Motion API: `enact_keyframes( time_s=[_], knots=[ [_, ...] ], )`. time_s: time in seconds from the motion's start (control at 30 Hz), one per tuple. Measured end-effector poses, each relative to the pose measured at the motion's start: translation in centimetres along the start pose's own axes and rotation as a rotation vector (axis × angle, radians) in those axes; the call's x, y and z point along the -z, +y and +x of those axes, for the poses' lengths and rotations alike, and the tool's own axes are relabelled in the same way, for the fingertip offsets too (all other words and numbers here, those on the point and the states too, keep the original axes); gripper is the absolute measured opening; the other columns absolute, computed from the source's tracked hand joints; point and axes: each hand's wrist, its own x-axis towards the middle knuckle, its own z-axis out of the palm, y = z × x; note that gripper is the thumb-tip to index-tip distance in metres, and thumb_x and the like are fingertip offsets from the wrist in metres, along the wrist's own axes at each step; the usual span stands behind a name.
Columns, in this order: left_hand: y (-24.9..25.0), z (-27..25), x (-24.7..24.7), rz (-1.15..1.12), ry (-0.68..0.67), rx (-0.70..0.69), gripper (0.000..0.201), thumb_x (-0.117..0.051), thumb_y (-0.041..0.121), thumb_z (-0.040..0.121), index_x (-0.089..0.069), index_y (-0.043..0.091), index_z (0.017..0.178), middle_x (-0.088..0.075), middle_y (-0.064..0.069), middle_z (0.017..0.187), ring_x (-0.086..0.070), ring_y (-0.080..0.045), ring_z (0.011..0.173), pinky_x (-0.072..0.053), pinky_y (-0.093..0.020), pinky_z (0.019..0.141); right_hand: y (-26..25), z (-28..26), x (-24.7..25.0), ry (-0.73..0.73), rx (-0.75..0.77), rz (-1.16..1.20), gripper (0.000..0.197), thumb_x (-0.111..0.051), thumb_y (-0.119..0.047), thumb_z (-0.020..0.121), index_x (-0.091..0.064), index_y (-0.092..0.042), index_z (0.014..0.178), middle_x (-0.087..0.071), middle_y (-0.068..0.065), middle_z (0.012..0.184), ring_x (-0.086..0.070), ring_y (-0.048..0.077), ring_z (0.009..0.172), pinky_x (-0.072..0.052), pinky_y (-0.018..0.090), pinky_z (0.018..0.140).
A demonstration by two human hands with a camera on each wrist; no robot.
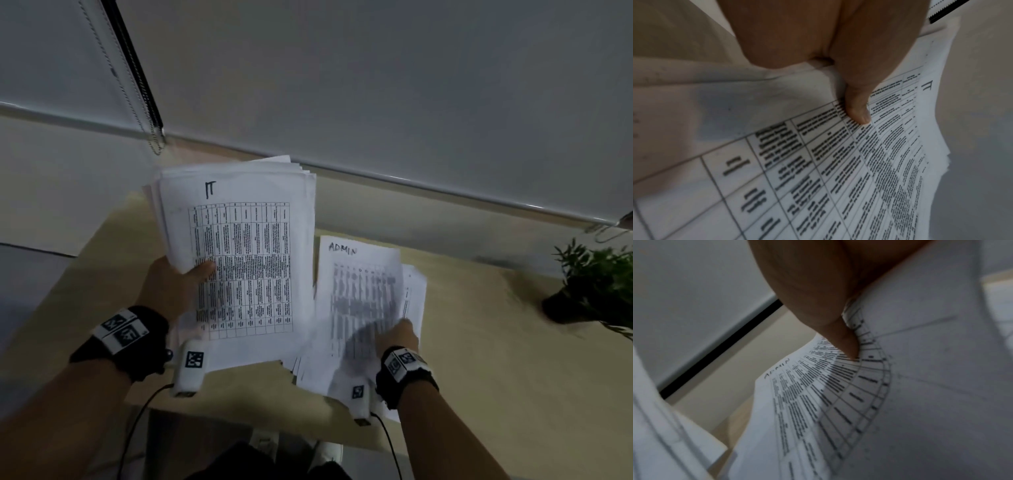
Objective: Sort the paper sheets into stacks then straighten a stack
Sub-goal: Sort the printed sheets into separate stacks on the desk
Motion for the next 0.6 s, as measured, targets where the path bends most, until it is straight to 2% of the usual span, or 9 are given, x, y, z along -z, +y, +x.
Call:
enact_keyframes(
  time_s=[0.07, 0.1, 0.17, 0.23, 0.33, 0.4, 0.47, 0.53, 0.6],
  knots=[
    [-0.3, 0.1, 0.4, -0.015, 0.001, 0.006, 0.031, -0.075, 0.021, 0.085, -0.068, 0.006, 0.111, -0.069, -0.009, 0.099, -0.064, -0.022, 0.090, -0.046, -0.034, 0.088, 1.3, -0.6, 0.3, 0.056, -0.100, -0.063, 0.050, -0.061, -0.024, 0.087, -0.041, -0.004, 0.127, -0.056, 0.023, 0.128, -0.057, 0.039, 0.113, -0.050, 0.044, 0.089],
    [-0.3, 0.1, 0.6, -0.023, 0.000, 0.010, 0.030, -0.076, 0.022, 0.084, -0.068, 0.009, 0.111, -0.070, -0.006, 0.099, -0.065, -0.021, 0.089, -0.046, -0.034, 0.088, 1.9, -0.8, 0.4, 0.092, -0.153, -0.112, 0.059, -0.065, -0.029, 0.084, -0.039, -0.004, 0.130, -0.050, 0.022, 0.134, -0.050, 0.039, 0.120, -0.046, 0.046, 0.098],
    [-0.4, 0.3, 0.7, -0.040, -0.015, 0.016, 0.021, -0.076, 0.022, 0.085, -0.069, 0.019, 0.104, -0.070, 0.004, 0.096, -0.065, -0.012, 0.089, -0.047, -0.033, 0.089, 2.0, -1.1, 0.1, 0.148, -0.182, -0.156, 0.085, -0.072, -0.044, 0.077, -0.031, -0.004, 0.139, -0.037, 0.020, 0.143, -0.037, 0.038, 0.129, -0.035, 0.048, 0.105],
    [-0.3, 0.4, 0.7, -0.046, -0.031, 0.013, 0.015, -0.075, 0.021, 0.085, -0.067, 0.028, 0.095, -0.068, 0.013, 0.093, -0.064, -0.005, 0.087, -0.047, -0.028, 0.085, 1.1, -1.0, -0.5, 0.170, -0.150, -0.170, 0.105, -0.076, -0.052, 0.070, -0.021, -0.004, 0.145, -0.032, 0.019, 0.145, -0.033, 0.037, 0.132, -0.034, 0.049, 0.106],
    [0.0, 0.6, 0.5, -0.065, -0.053, -0.003, 0.017, -0.075, 0.020, 0.084, -0.068, 0.024, 0.100, -0.068, 0.016, 0.094, -0.063, 0.000, 0.088, -0.046, -0.024, 0.082, -0.3, -0.6, -1.9, 0.170, -0.112, -0.125, 0.109, -0.079, -0.048, 0.071, -0.016, -0.001, 0.147, -0.036, 0.022, 0.141, -0.040, 0.040, 0.129, -0.039, 0.050, 0.103],
    [0.1, 0.7, 0.6, -0.071, -0.064, -0.012, 0.020, -0.076, 0.020, 0.084, -0.068, 0.024, 0.102, -0.069, 0.011, 0.100, -0.064, -0.003, 0.091, -0.047, -0.027, 0.085, -0.5, -0.3, -2.2, 0.155, -0.102, 0.029, 0.094, -0.082, -0.035, 0.072, -0.026, -0.002, 0.140, -0.047, 0.024, 0.133, -0.052, 0.042, 0.119, -0.049, 0.051, 0.097],
    [0.1, 0.8, 0.7, -0.072, -0.055, -0.008, 0.023, -0.076, 0.021, 0.084, -0.069, 0.020, 0.106, -0.071, 0.005, 0.099, -0.066, -0.009, 0.091, -0.048, -0.031, 0.088, 0.0, -0.3, -1.8, 0.170, -0.060, 0.150, 0.063, -0.078, -0.022, 0.077, -0.037, -0.003, 0.122, -0.059, 0.026, 0.118, -0.061, 0.044, 0.105, -0.054, 0.048, 0.088],
    [0.0, 0.8, 1.0, -0.085, -0.051, 0.004, 0.027, -0.076, 0.023, 0.084, -0.069, 0.017, 0.109, -0.072, -0.001, 0.103, -0.068, -0.014, 0.093, -0.049, -0.035, 0.091, 0.7, -0.5, -1.0, 0.220, 0.000, 0.181, 0.032, -0.066, -0.014, 0.083, -0.045, -0.007, 0.107, -0.064, 0.025, 0.108, -0.064, 0.042, 0.094, -0.056, 0.047, 0.081],
    [-0.3, 0.6, 1.3, -0.100, -0.054, 0.008, 0.023, -0.076, 0.022, 0.084, -0.069, 0.021, 0.105, -0.072, 0.001, 0.105, -0.067, -0.013, 0.094, -0.048, -0.035, 0.091, 1.2, -0.4, -0.1, 0.267, 0.025, 0.196, 0.013, -0.060, -0.010, 0.086, -0.051, -0.011, 0.096, -0.067, 0.021, 0.099, -0.064, 0.037, 0.081, -0.058, 0.045, 0.075]
  ],
)
